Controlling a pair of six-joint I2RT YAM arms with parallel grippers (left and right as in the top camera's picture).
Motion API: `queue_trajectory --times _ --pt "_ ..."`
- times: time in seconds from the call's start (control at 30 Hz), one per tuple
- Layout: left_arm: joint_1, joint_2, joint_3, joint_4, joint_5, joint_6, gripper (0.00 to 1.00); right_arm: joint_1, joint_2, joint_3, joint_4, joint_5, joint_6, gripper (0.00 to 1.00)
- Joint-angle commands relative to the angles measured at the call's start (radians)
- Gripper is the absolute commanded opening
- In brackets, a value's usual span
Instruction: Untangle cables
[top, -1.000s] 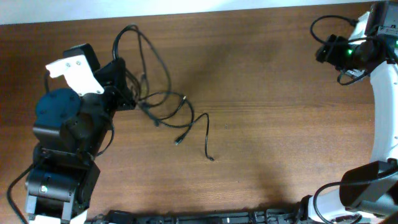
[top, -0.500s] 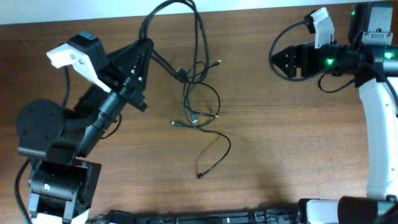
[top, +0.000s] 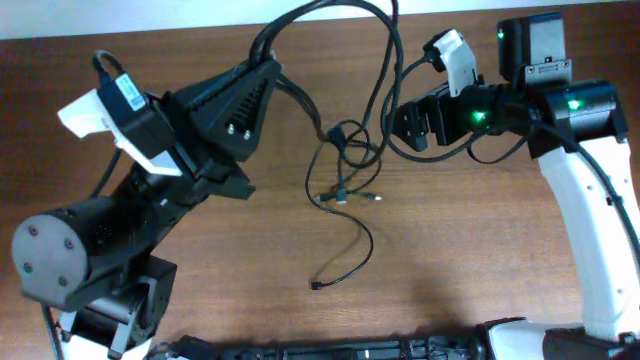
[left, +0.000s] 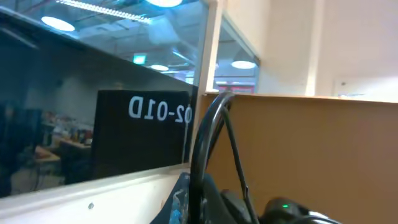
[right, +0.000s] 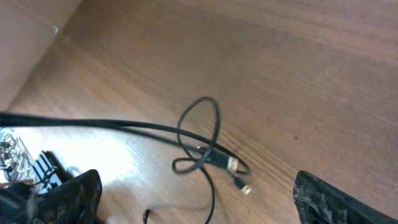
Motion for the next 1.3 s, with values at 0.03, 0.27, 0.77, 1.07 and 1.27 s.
queue_trajectory --times 0.03,0.27,0.77,1.07,1.27 --pt "-0.003 -0.002 0.016 -0.055 -0.046 0.109 0.0 0.005 0.037 0.008 -0.002 0.088 0.037 0.95" --pt "-0.003 0.032 0.016 -0.674 -0.294 0.167 0.18 0.005 0.039 0.008 -0.006 0.206 0.059 0.99" --pt "-0.003 0.3 0.016 -1.258 -0.634 0.162 0.78 0.014 0.179 0.006 -0.026 0.165 0.097 0.99" --pt "-0.003 0.318 0.016 -1.24 -0.634 0.155 0.99 0.185 0.394 0.006 0.045 0.061 0.211 0.99" --pt "-0.003 0.318 0.016 -1.241 -0.634 0.155 0.99 0.312 0.548 0.006 0.11 0.103 0.373 0.99"
